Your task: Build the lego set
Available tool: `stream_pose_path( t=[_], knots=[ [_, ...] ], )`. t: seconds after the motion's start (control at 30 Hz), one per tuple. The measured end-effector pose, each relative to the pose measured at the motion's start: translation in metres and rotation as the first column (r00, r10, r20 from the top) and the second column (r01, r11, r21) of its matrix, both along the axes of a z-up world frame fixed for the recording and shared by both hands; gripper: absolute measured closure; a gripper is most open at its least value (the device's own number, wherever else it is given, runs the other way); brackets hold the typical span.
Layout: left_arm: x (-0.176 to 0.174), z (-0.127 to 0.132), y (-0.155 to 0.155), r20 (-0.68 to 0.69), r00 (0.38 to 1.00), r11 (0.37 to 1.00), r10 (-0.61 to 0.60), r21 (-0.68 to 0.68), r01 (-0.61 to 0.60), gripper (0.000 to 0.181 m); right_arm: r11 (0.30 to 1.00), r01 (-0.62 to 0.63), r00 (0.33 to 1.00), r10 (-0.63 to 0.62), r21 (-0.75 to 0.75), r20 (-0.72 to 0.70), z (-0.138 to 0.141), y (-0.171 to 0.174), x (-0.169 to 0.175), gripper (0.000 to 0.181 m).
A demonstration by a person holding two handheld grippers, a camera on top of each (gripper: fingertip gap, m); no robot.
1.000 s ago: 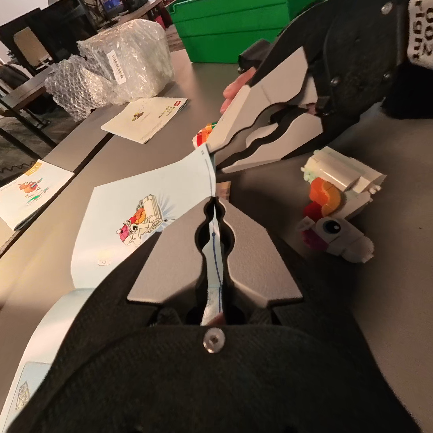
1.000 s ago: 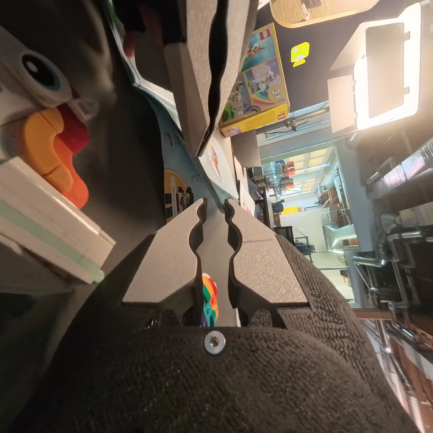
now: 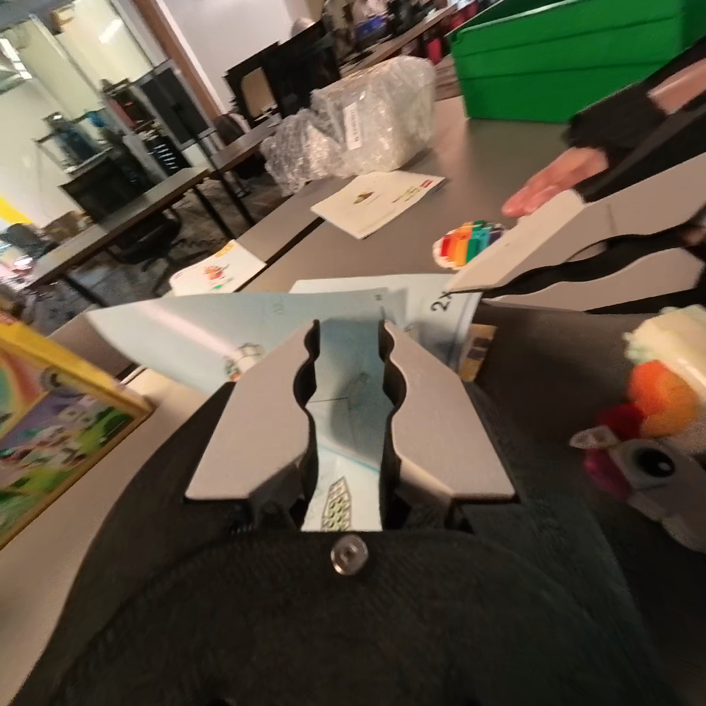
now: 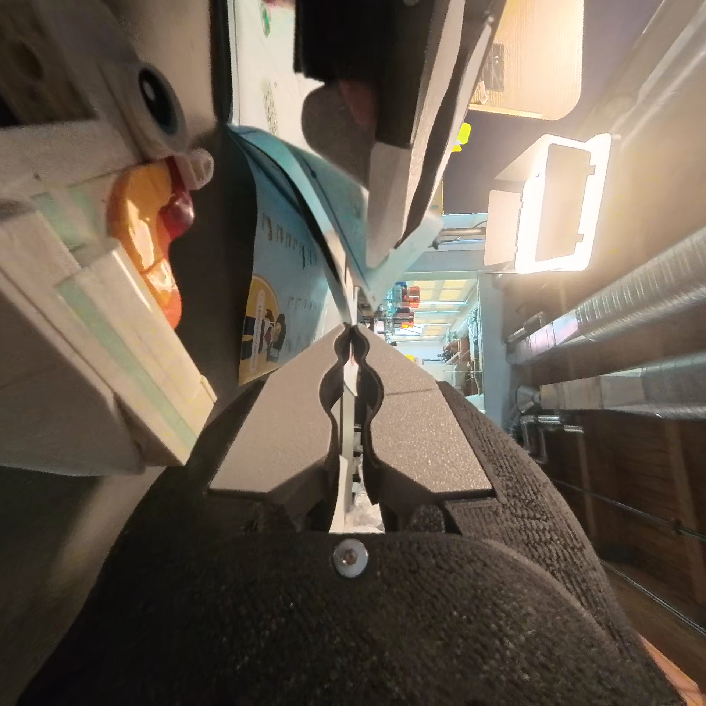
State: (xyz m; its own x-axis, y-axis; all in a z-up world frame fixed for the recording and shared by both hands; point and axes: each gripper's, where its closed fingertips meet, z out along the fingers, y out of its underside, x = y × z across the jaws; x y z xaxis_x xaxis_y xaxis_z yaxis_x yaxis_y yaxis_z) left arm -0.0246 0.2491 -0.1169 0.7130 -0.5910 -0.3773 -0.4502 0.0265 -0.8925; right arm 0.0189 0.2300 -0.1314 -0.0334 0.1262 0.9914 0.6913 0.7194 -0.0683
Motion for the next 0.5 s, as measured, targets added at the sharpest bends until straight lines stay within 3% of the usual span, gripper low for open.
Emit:
stream_pose_path(
  t=[0.03, 0.17, 0.27, 0.4, 0.5],
  knots=[
    [-0.005, 0.001, 0.003, -0.013, 0.999, 0.999, 0.037, 0.007, -0.037, 0.151, 1.000, 0.001, 1.000, -0.001, -0.004, 0.002, -0.001, 0.000, 0.000, 0.181],
    [-0.023, 0.001, 0.007, -0.007, 0.987, 0.987, 0.163, -0.009, -0.163, 0.152, 1.000, 0.008, 1.000, -0.008, -0.023, 0.002, -0.004, 0.003, 0.002, 0.181],
    [-0.029, -0.006, 0.003, 0.020, 0.982, 0.980, 0.185, -0.074, -0.184, 0.152, 0.999, 0.010, 1.000, -0.010, -0.033, 0.005, -0.005, 0.004, 0.003, 0.181],
    [-0.029, -0.002, 0.000, 0.052, 0.988, 0.987, 0.147, -0.072, -0.143, 0.147, 1.000, 0.013, 1.000, -0.013, -0.022, 0.006, -0.004, 0.003, 0.002, 0.181],
    [-0.007, 0.004, -0.016, 0.105, 0.994, 0.996, -0.020, -0.082, 0.029, 0.117, 1.000, 0.014, 1.000, -0.014, -0.010, 0.012, -0.001, 0.002, 0.000, 0.181]
  ],
)
